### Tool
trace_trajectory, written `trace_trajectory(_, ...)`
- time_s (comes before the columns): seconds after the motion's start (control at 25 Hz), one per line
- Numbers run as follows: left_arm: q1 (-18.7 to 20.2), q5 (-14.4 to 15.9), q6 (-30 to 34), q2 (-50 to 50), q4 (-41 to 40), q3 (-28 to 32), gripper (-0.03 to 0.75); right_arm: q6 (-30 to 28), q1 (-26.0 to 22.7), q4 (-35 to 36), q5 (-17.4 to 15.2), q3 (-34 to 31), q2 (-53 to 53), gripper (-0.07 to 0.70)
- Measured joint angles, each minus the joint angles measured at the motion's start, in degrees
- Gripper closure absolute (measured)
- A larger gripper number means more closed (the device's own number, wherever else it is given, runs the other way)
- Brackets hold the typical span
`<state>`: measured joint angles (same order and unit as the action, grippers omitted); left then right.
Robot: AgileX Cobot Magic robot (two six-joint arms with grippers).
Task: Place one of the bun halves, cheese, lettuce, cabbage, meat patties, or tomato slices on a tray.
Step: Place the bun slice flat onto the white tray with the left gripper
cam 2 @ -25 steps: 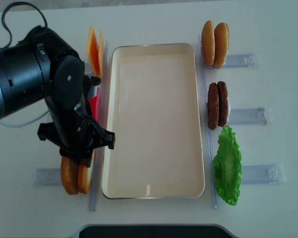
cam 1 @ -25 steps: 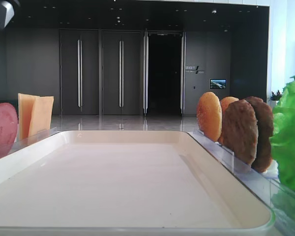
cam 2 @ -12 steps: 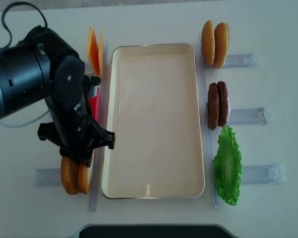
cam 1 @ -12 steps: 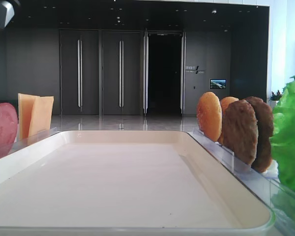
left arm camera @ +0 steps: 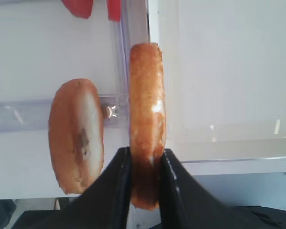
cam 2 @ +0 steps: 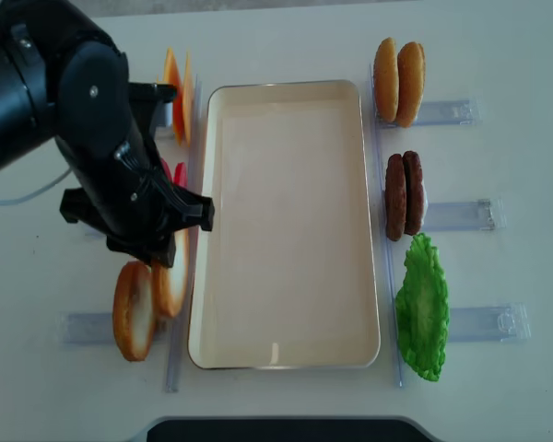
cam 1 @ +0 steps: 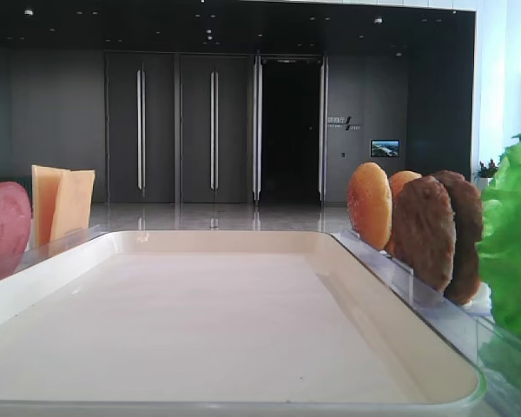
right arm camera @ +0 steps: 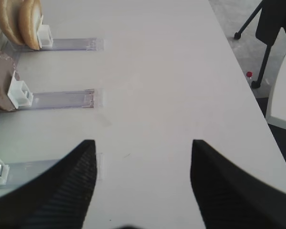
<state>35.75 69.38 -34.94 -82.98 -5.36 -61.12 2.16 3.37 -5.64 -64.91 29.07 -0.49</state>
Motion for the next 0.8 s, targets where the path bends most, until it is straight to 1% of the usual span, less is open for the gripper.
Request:
trace_trajectory(0.24, 0.00, 0.18, 0.00, 2.84, 0.83, -0.12, 0.587, 0.00, 0.00, 0.00, 0.00, 0.00, 0.00, 0.216)
trace_trajectory(0.68, 0.00, 0.18, 0.74, 3.18, 1.10, -0.12, 0.589, 0.00, 0.00, 0.00, 0.00, 0.00, 0.00, 0.216)
trace_trajectory(0.76, 0.00, -0.76, 1.43, 3.18, 1.83, -0.12, 0.591, 0.00, 0.00, 0.00, 0.00, 0.00, 0.00, 0.216)
trace_trajectory(0.8, 0.00, -2.07, 2.09, 3.18, 2.60, -0.12, 0.592, 0.00, 0.00, 0.00, 0.00, 0.00, 0.00, 0.216)
